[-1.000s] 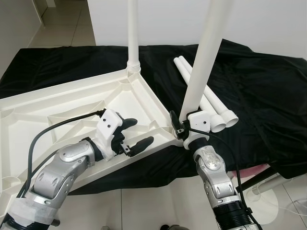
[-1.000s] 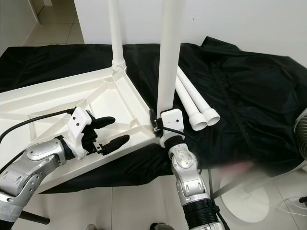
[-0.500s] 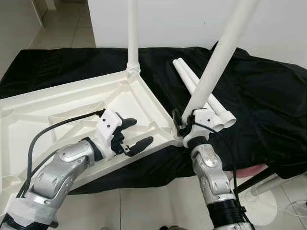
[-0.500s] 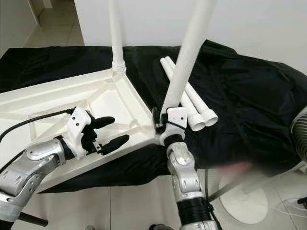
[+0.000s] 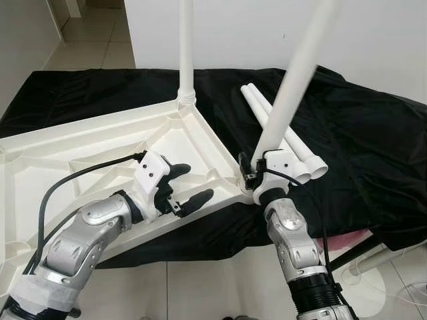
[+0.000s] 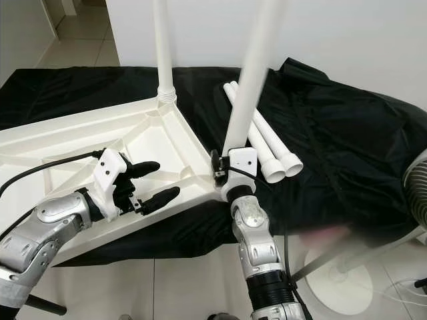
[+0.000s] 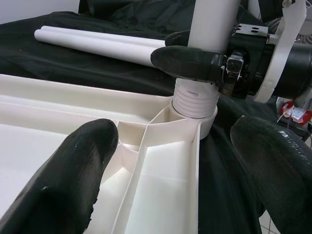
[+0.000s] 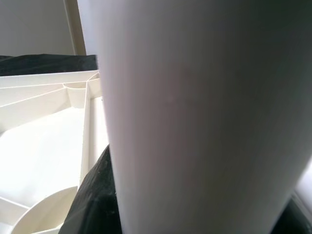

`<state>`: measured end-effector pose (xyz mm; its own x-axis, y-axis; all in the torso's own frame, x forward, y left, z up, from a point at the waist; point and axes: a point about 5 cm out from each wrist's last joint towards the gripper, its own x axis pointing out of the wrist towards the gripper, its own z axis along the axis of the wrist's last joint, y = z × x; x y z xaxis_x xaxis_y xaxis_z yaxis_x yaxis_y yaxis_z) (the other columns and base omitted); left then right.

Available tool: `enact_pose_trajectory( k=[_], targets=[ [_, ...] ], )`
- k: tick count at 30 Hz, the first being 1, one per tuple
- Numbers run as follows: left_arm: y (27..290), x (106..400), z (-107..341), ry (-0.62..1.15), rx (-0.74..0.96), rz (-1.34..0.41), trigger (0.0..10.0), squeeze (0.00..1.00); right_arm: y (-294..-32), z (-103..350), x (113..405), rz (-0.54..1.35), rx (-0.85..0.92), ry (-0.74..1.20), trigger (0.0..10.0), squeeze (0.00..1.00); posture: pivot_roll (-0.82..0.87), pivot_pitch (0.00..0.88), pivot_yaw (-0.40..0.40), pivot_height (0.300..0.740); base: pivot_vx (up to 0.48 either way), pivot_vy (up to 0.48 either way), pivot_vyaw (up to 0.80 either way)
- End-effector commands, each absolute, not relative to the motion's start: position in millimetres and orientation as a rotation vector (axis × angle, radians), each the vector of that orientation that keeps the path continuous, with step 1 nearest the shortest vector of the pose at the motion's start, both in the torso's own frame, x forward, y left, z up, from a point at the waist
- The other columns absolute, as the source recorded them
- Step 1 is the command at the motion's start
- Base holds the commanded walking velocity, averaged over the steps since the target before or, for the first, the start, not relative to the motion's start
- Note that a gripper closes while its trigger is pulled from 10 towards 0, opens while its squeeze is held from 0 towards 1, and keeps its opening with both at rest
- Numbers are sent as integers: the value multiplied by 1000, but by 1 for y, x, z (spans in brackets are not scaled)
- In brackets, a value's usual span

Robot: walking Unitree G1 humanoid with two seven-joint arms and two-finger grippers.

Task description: Building children table

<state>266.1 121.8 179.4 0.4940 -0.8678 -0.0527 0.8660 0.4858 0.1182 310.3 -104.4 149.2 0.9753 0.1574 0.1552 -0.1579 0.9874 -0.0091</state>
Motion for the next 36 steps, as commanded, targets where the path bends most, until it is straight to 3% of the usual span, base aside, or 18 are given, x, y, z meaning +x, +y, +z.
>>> enact_pose_trajectory(
  k=[1,14,22,36],
  targets=[
    [121,262,179,-5,156,-1160,10000,0,-107,120,305,141,-7,-19,10000,0,-49,83,-36,740,0,0,0],
    [122,266,181,-12,171,-1146,10000,0,-106,120,306,106,24,-8,10000,0,-52,96,-33,740,0,0,0],
    [123,268,181,-11,175,-1138,10000,0,-108,118,307,-116,29,-4,10000,0,-52,95,-32,740,0,0,0],
    [124,270,181,-12,178,-1130,10000,0,-106,123,305,-120,27,-47,10000,0,-53,96,-33,740,0,0,0]
  ],
)
